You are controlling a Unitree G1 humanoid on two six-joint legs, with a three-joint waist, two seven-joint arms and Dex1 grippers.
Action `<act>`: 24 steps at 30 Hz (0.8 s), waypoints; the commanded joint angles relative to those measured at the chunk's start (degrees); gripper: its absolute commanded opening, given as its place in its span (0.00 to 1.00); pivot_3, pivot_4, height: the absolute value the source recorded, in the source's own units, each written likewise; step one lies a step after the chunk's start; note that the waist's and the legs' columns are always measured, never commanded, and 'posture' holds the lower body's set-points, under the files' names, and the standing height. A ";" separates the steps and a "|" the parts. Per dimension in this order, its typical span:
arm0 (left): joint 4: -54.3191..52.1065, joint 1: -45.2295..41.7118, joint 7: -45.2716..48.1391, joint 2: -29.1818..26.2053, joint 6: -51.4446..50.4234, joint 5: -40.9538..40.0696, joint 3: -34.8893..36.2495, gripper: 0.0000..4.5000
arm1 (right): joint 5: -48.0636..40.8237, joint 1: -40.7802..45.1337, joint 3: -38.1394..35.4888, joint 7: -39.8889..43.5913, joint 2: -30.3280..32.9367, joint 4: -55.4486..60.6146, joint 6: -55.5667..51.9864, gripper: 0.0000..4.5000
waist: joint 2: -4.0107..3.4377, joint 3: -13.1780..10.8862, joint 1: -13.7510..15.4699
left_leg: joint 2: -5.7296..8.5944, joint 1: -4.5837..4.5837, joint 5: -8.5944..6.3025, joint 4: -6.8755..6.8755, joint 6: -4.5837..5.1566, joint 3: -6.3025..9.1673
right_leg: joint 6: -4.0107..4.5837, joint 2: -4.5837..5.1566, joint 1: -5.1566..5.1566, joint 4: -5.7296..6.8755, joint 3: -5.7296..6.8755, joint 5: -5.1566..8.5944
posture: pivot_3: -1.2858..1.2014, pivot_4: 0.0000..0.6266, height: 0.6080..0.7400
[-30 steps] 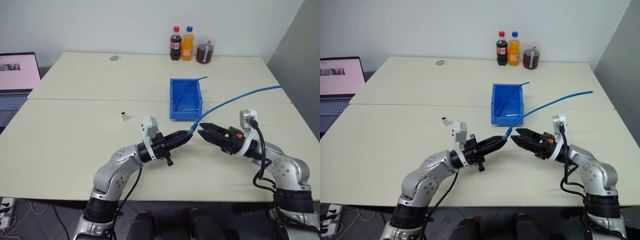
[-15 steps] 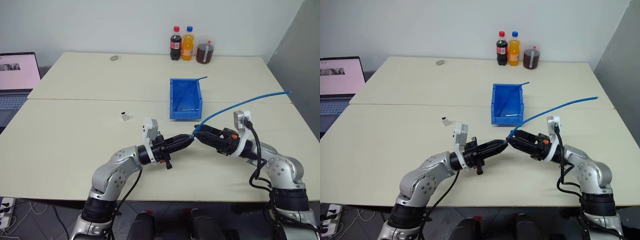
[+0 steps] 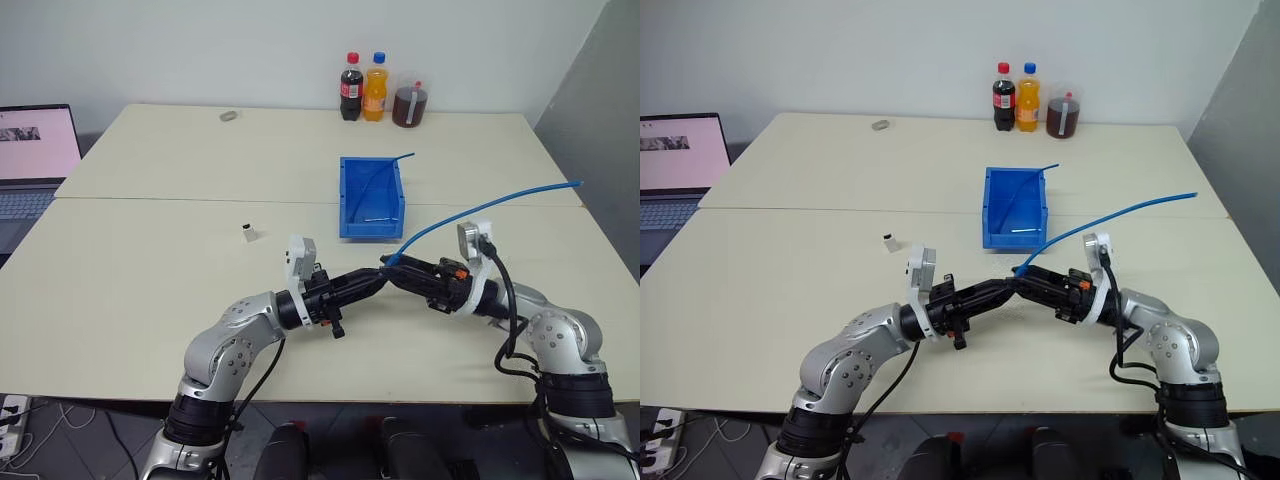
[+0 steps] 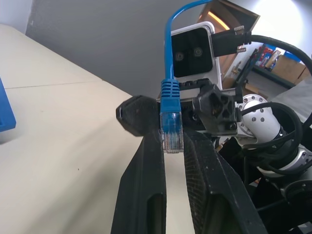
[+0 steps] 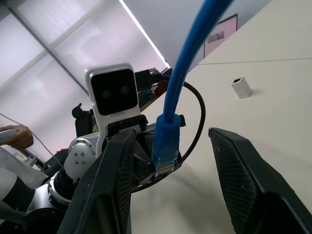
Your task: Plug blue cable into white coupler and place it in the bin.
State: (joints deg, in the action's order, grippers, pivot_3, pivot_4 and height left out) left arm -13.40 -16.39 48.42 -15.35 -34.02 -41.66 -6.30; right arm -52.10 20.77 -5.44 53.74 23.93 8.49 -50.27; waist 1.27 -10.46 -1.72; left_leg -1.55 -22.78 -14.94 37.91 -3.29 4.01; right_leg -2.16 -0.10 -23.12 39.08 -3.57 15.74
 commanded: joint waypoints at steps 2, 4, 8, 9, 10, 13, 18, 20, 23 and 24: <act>-1.80 -0.31 0.99 0.08 -0.25 -1.77 0.73 0.05 | -1.68 0.86 -0.30 0.74 0.06 1.30 -0.12 0.44 | 0.00 0.00 -0.01 | 0.00 0.00 0.00 0.00 0.00 0.00 | 0.00 0.00 0.00 0.00 -0.01 0.00 | 0.52 0.24 1.00; -1.80 -0.32 1.20 0.03 -0.49 -2.03 0.72 0.05 | -1.90 1.05 -0.41 0.68 0.02 1.20 -0.31 0.35 | 0.00 0.00 -0.01 | 0.00 0.00 0.00 0.00 0.00 0.00 | 0.00 0.00 0.00 0.00 0.00 0.00 | 0.52 0.24 1.00; -1.76 -0.47 1.47 -0.15 -0.96 -2.39 0.70 0.05 | -2.46 1.30 -0.60 0.57 0.19 1.17 -0.56 0.17 | 0.00 0.00 -0.01 | 0.00 0.00 0.00 -0.01 0.00 0.00 | 0.00 0.00 0.00 -0.01 0.00 0.00 | 0.52 0.24 1.00; -1.75 -0.52 1.48 -0.18 -1.01 -2.41 0.69 0.05 | -2.53 1.30 -0.63 0.58 0.22 1.16 -0.62 0.10 | 0.00 0.00 -0.01 | 0.00 0.00 0.00 -0.01 0.00 0.00 | 0.00 0.00 0.00 -0.01 0.00 0.00 | 0.52 0.24 1.00; -1.77 -0.57 1.46 -0.19 -1.08 -2.45 0.68 0.05 | -2.58 1.26 -0.64 0.57 0.25 1.20 -0.66 0.05 | 0.00 0.00 -0.01 | 0.00 0.00 0.00 -0.01 0.00 0.00 | 0.00 0.00 0.00 -0.01 0.00 0.00 | 0.52 0.24 1.00; -1.78 -0.68 1.33 -0.17 -1.12 -2.40 0.67 0.05 | -2.85 1.03 -0.70 0.44 0.30 1.48 -0.78 0.05 | 0.00 0.00 -0.01 | 0.00 -0.01 0.00 -0.01 0.00 0.00 | 0.00 0.00 0.00 -0.01 -0.01 0.00 | 0.52 0.24 1.00; -0.60 -1.13 0.04 0.26 1.65 0.93 0.33 0.05 | -2.89 0.86 -1.01 -0.38 0.10 1.66 -0.48 0.05 | 0.00 0.00 -0.01 | 0.00 -0.01 0.00 -0.01 0.00 0.00 | -0.01 0.00 -0.01 -0.02 0.00 0.00 | 0.52 0.24 1.00; 0.12 -1.34 -1.51 0.74 3.39 3.39 -0.03 0.05 | -2.80 0.81 -1.11 -0.78 0.08 1.72 -0.19 0.05 | 0.00 0.00 0.01 | 0.00 -0.01 0.00 -0.01 0.00 0.00 | -0.01 0.00 -0.01 -0.02 0.00 0.00 | 0.52 0.24 1.00; 0.22 -1.16 -2.10 1.03 4.35 4.76 -0.35 0.05 | -3.01 0.71 -1.15 -1.16 0.17 1.97 -0.10 0.05 | 0.00 0.00 0.00 | 0.00 -0.01 0.00 -0.01 0.00 -0.01 | 0.00 0.00 -0.01 -0.03 -0.01 0.00 | 0.52 0.24 1.00; 0.26 -1.05 -2.36 1.30 4.56 4.91 -0.17 0.13 | -3.10 0.66 -1.16 -1.25 0.22 2.08 -0.11 0.05 | 0.00 0.00 -0.01 | 0.00 -0.01 0.00 -0.02 0.00 -0.01 | 0.00 0.00 -0.01 -0.03 -0.01 0.00 | 0.52 0.24 1.00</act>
State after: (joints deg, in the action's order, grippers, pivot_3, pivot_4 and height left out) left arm -12.95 -16.73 47.87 -14.54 -31.12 -37.83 -7.16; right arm -54.00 21.29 -5.95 52.18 23.94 8.55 -50.66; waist 1.27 -10.46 -1.73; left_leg -1.55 -22.79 -14.94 37.88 -3.29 4.00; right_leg -2.16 -0.11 -23.14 39.06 -3.58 15.75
